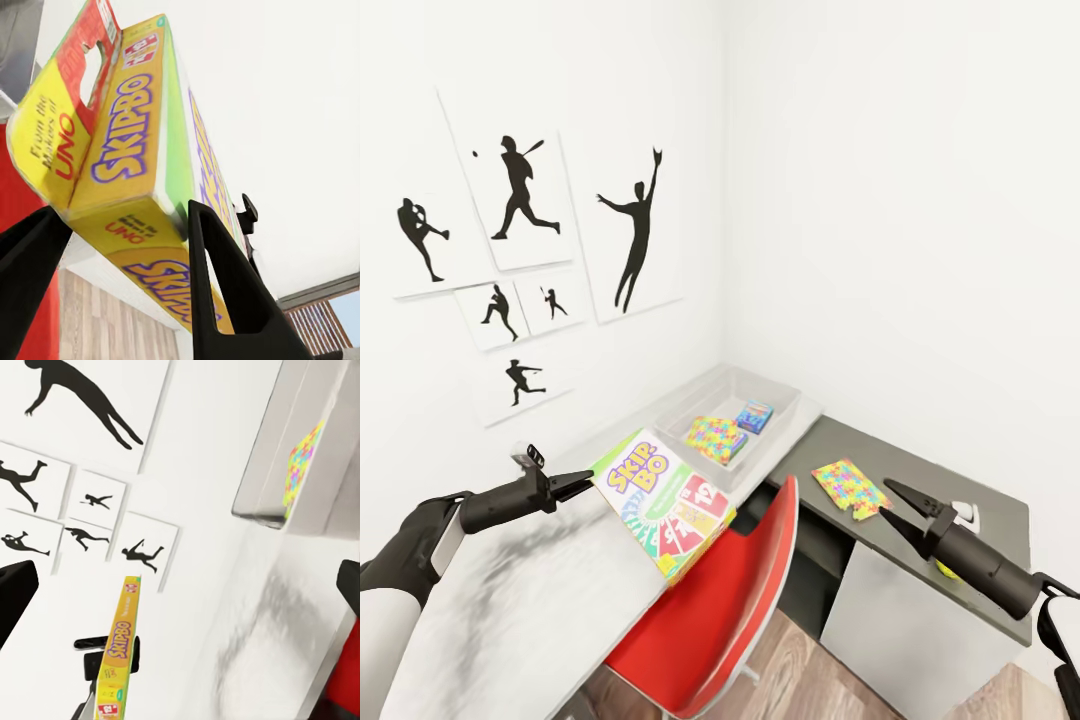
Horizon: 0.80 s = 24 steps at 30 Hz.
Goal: Put all the toys in the child's room - the three board games (two on the bed and one on the table), the two jigsaw puzzles on the table, and the tennis ball on the table - inside the toy box on the table in the child's room.
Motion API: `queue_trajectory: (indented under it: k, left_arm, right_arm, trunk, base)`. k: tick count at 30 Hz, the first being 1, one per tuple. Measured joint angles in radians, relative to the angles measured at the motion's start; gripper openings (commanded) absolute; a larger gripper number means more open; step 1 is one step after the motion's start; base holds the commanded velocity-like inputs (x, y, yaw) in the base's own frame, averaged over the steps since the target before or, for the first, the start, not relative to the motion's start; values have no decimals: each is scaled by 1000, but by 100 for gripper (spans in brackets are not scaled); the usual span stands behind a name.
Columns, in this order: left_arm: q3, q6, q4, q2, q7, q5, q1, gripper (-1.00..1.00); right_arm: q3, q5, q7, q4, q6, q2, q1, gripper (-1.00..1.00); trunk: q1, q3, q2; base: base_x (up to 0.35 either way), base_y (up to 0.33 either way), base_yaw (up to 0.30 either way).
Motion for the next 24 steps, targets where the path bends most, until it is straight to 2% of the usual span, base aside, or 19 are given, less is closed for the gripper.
queue_trajectory:
  k: [7,24]
  left_arm:
    - [0,0,0,-1,0,3,0,-100]
    - [0,0,-1,-3,0,3,0,-100]
  right_arm:
    - [1,0,0,0,0,0,0,100]
    - [2,0,0,1,0,0,0,100]
  trunk:
    - [0,0,0]
    - [0,0,0]
  base:
    - [105,-259,272]
    - [-16,-281,288]
